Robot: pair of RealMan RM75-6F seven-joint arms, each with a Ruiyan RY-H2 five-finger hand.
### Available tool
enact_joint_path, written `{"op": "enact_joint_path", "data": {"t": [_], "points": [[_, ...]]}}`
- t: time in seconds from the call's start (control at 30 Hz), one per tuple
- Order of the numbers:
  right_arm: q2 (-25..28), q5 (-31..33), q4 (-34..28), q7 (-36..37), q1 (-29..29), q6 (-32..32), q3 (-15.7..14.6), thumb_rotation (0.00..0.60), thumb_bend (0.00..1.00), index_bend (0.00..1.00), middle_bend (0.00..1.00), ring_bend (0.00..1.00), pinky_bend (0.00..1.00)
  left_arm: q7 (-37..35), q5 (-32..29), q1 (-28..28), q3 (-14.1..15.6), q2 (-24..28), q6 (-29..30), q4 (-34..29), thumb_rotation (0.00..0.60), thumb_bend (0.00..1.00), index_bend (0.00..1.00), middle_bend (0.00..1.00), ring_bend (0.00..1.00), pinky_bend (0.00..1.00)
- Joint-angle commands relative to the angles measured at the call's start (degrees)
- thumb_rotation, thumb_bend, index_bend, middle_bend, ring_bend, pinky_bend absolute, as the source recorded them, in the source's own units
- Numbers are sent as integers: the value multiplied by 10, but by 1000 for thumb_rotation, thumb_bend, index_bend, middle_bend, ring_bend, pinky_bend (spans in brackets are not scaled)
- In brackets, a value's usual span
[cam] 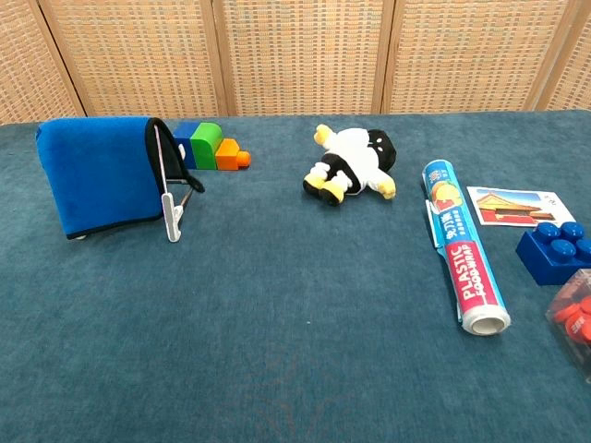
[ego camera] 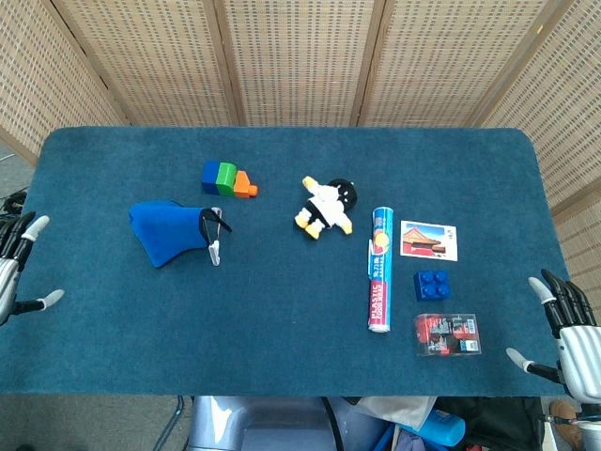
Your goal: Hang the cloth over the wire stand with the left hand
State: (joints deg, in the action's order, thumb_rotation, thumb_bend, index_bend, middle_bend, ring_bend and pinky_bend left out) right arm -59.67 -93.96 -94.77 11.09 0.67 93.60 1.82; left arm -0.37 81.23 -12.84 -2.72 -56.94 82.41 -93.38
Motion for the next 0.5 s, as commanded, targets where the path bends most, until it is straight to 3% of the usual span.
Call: {"op": "enact_joint_path", "data": {"t": [0.03,0.17,0.5], "points": [[-18,-2,17,-12,-2,16,10,600,0,10,0,0,0,96,-14,63,17,-20,70,-50,600,0,0,0,0,0],[-30,-3,32,-29,0,15,12,600,0,10,0,0,0,142,12,86,29,-53,108,-44,600,0,0,0,0,0],[-44,-4,41,-86,-2,19,14,600,0,0,0,0,0,116,61,88,39,-62,99,-9,600,11,0,0,0,0]]}}
